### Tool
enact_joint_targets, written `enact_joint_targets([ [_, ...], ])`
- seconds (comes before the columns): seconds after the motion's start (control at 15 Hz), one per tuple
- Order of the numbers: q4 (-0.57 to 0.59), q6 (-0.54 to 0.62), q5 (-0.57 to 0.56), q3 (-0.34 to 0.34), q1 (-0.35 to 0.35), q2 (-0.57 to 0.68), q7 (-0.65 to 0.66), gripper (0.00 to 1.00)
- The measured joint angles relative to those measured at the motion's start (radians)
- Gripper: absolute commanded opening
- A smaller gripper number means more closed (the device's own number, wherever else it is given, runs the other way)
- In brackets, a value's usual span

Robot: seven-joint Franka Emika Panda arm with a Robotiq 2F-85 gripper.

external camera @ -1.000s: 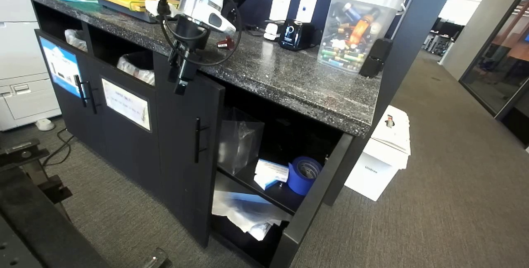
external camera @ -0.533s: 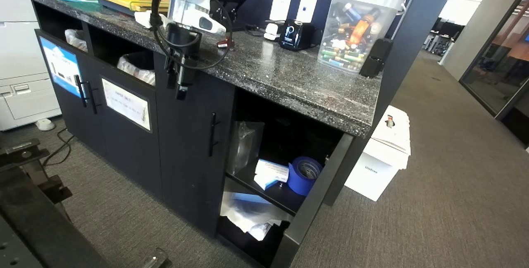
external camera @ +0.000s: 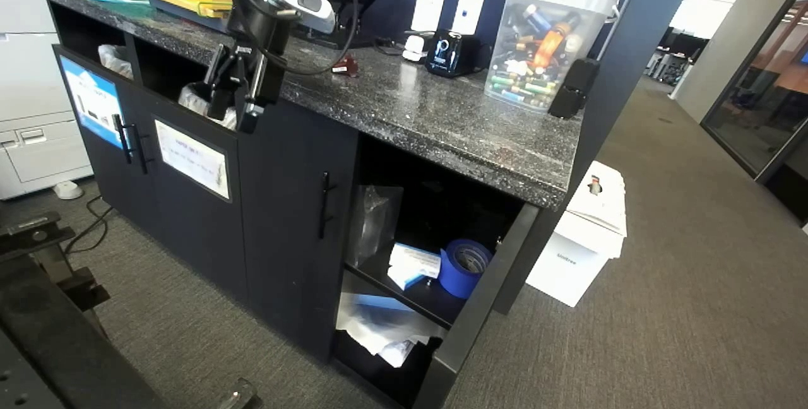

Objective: Close the left cabinet door.

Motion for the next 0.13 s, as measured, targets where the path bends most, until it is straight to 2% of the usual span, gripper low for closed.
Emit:
enact_joint_targets([
  [0.13,-0.104,-0.023,-0.028,0.0,0.001,-0.096,-0.019,1.0],
])
